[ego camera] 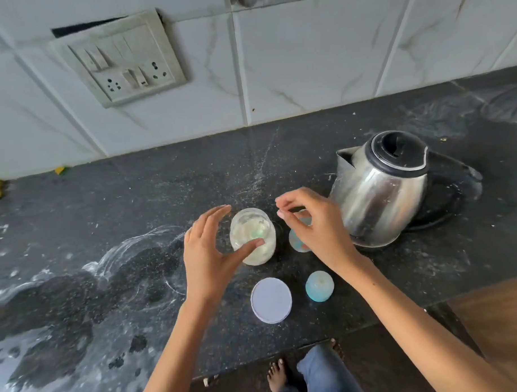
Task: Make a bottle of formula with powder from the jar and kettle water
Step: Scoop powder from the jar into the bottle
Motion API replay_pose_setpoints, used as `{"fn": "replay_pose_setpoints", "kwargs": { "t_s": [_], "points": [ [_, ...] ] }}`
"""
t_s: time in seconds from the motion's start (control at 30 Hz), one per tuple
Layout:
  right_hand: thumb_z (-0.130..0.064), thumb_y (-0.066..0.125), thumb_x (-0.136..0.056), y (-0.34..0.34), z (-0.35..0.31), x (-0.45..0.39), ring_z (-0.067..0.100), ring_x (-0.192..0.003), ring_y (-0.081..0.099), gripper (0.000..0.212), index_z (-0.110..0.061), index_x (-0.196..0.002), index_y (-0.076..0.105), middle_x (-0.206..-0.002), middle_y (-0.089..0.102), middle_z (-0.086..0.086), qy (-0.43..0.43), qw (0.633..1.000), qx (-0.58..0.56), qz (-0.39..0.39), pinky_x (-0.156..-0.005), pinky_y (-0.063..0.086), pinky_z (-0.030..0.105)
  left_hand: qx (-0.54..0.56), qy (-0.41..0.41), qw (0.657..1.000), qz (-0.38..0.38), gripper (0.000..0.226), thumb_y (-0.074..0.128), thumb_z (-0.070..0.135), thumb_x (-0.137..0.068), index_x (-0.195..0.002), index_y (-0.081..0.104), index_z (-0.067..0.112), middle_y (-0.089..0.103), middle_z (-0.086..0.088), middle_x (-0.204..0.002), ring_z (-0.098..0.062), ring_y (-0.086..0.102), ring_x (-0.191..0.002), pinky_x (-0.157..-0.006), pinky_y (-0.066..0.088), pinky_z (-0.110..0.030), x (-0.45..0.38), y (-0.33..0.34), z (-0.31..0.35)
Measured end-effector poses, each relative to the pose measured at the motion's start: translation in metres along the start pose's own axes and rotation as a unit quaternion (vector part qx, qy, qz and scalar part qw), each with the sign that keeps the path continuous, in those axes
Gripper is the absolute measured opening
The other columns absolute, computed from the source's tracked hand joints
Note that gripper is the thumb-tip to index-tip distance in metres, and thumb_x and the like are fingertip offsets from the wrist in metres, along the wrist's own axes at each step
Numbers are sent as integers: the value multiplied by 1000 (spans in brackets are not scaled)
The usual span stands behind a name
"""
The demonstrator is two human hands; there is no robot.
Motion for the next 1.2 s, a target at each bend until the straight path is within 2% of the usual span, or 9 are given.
{"fn": "replay_pose_setpoints", "kwargs": {
  "t_s": [0.13, 0.23, 0.37, 0.43, 0.53, 0.7, 0.8, 0.97, 1.2],
  "points": [
    [-17, 71, -87, 18, -8, -22, 5, -78, 64, 16, -17, -103, 74, -95, 74, -4, -35, 988, 100, -117, -70, 58, 31, -1, -81, 993, -81, 106, 79, 70, -46, -135, 50, 21, 56, 5, -134, -11, 51, -120, -104, 33, -32, 2, 16, -17],
    [-29, 69, -89, 27, -16, -31, 11, -81, 63, 21, -26, -109, 74, -98, 73, 1, -24, 961, 190, -200, -73, 47, 24, 35, -88, 989, -112, 98, 85, 60, -46, -131, 53, 23, 63, 13, -120, -2, 56, -106, -99, 43, -36, 0, 28, -19],
    [-31, 64, -93, 38, -27, -42, 19, -104, 65, 28, -32, -120, 69, -115, 70, 2, -25, 898, 286, -333, -86, 48, 30, 92, -66, 989, -93, 80, 93, 38, -45, -118, 63, 22, 60, 29, -92, 17, 55, -87, -79, 41, -6, -3, 30, -19],
    [-28, 65, -92, 42, -31, -46, 21, -108, 65, 31, -30, -123, 68, -121, 69, 4, -42, 874, 305, -376, -91, 48, 32, 83, -40, 992, -81, 83, 94, 36, -44, -119, 62, 18, 60, 25, -98, 25, 47, -92, -84, 31, -1, -1, 31, -19],
    [-22, 66, -92, 47, -33, -46, 25, -112, 64, 36, -28, -127, 65, -125, 67, 6, -70, 838, 329, -429, -94, 49, 35, 61, -8, 994, -86, 91, 94, 40, -44, -125, 60, 15, 62, 11, -121, 19, 41, -104, -98, 30, -20, 1, 33, -19],
    [-11, 65, -89, 52, -27, -38, 23, -96, 67, 24, -21, -110, 74, -104, 73, 4, -120, 830, 316, -444, -84, 51, 31, 45, 1, 992, -119, 95, 93, 40, -46, -130, 56, 15, 59, 4, -133, -10, 54, -120, -112, 17, -29, -1, 37, -20],
    [-6, 66, -84, 51, -19, -35, 21, -80, 66, 18, -17, -94, 77, -86, 72, 3, -151, 834, 312, -431, -74, 56, 34, 52, -2, 992, -117, 96, 93, 40, -47, -131, 54, 16, 58, 5, -133, -10, 54, -121, -115, 20, -35, 0, 37, -17],
    [-6, 65, -86, 37, -16, -33, 23, -73, 63, 22, -16, -102, 76, -97, 69, 4, -184, 869, 258, -380, -60, 46, 33, 53, -1, 993, -102, 97, 94, 38, -46, -132, 53, 16, 59, 5, -132, -10, 55, -118, -110, 26, -31, 2, 39, -16],
    [-9, 61, -90, 25, -11, -35, 24, -74, 67, 14, -13, -92, 75, -89, 72, 7, -147, 879, 296, -343, -62, 45, 29, 42, 4, 995, -95, 100, 95, 38, -42, -132, 54, 20, 61, 7, -129, -5, 51, -111, -99, 34, -27, 1, 39, -16]
  ]
}}
Point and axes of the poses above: each hand's wrist, its own x-axis away from the middle knuckle, its own y-axis out of the palm, z = x × y, the point moved 2 cm from there along -x, towards the middle knuckle
